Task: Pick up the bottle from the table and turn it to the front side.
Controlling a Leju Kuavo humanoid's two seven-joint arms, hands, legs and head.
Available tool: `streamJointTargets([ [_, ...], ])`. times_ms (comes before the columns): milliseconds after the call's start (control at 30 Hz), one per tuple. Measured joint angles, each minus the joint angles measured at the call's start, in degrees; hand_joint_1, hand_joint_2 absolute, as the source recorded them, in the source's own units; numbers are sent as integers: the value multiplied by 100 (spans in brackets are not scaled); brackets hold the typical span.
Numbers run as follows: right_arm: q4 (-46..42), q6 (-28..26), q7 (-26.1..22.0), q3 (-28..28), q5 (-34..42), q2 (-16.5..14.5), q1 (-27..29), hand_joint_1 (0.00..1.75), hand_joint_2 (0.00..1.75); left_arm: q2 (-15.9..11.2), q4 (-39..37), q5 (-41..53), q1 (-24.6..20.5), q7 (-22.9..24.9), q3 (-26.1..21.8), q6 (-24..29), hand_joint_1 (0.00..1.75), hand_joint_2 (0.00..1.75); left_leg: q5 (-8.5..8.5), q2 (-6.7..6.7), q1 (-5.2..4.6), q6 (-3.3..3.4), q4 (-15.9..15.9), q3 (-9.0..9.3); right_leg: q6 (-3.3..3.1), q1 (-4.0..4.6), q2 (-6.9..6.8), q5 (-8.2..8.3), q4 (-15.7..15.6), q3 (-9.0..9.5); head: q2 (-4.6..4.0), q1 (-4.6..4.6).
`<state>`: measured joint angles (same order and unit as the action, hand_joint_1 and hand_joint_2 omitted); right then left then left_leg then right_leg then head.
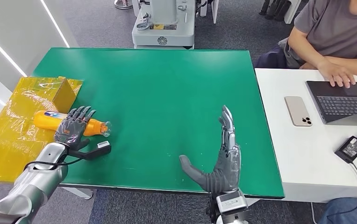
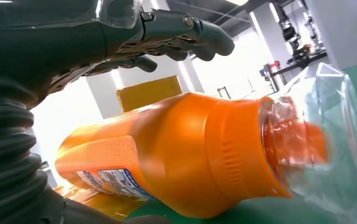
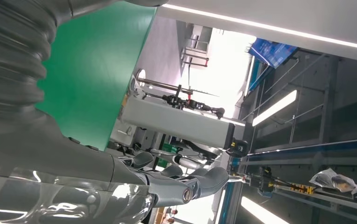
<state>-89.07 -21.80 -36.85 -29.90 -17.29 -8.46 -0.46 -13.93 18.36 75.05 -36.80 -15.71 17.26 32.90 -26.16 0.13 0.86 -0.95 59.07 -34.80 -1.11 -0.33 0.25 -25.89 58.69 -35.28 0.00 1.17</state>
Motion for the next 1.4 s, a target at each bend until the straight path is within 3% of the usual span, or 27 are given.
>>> streamJointTargets([
  [167, -1, -38, 0, 1, -1, 0, 16, 0, 175, -21, 56, -214, 67, -253, -161, 315, 0, 175, 0, 1, 0, 0, 0, 1, 0, 0, 1, 0, 0, 0, 0, 1],
  [333, -4, -126, -2, 6, -12, -3, 82, 0, 175, 72, 1179, -1258, 610, -1796, -1089, 658, 0, 175, -2, 8, -1, 0, 0, 1, 0, -1, 8, 0, -1, -4, 0, -1],
  [433, -7, -158, 0, 7, -45, -15, 87, 0, 175, 203, 2331, -3092, 1170, -2351, -1490, 633, 0, 175, -8, 19, -2, -2, 0, 2, 1, -2, 20, -2, -4, -6, 0, 1],
  [567, -9, -152, 13, 7, -96, -29, 80, 0, 175, 349, 3818, -5112, 1831, -2437, -1505, 332, 0, 175, -11, 8, -2, -3, 0, 0, 3, -1, 8, -9, -7, -3, 0, 0],
  [733, -1, -70, 51, 9, -90, -46, 16, 0, 175, 781, 5071, -6703, 2341, -2474, -1492, -707, 0, 175, -10, 5, -3, -2, 1, 0, 4, -3, 4, -9, -8, 1, 0, -1],
  [967, 39, -1, 51, 7, -28, -72, -76, 0, 175, 1427, 5703, -7131, 2689, -2479, -1358, -1319, 0, 175, -10, 2, -3, -2, 2, 0, 4, -3, 1, -8, -8, 2, 0, 0],
  [1400, 57, -91, 50, -15, -28, -76, -161, 0, 175, 2037, 6154, -7594, 2943, -2479, -1002, -1494, 0, 175, -11, -2, -2, -2, 2, -1, 4, -3, -2, -9, -7, 2, 0, -1],
])
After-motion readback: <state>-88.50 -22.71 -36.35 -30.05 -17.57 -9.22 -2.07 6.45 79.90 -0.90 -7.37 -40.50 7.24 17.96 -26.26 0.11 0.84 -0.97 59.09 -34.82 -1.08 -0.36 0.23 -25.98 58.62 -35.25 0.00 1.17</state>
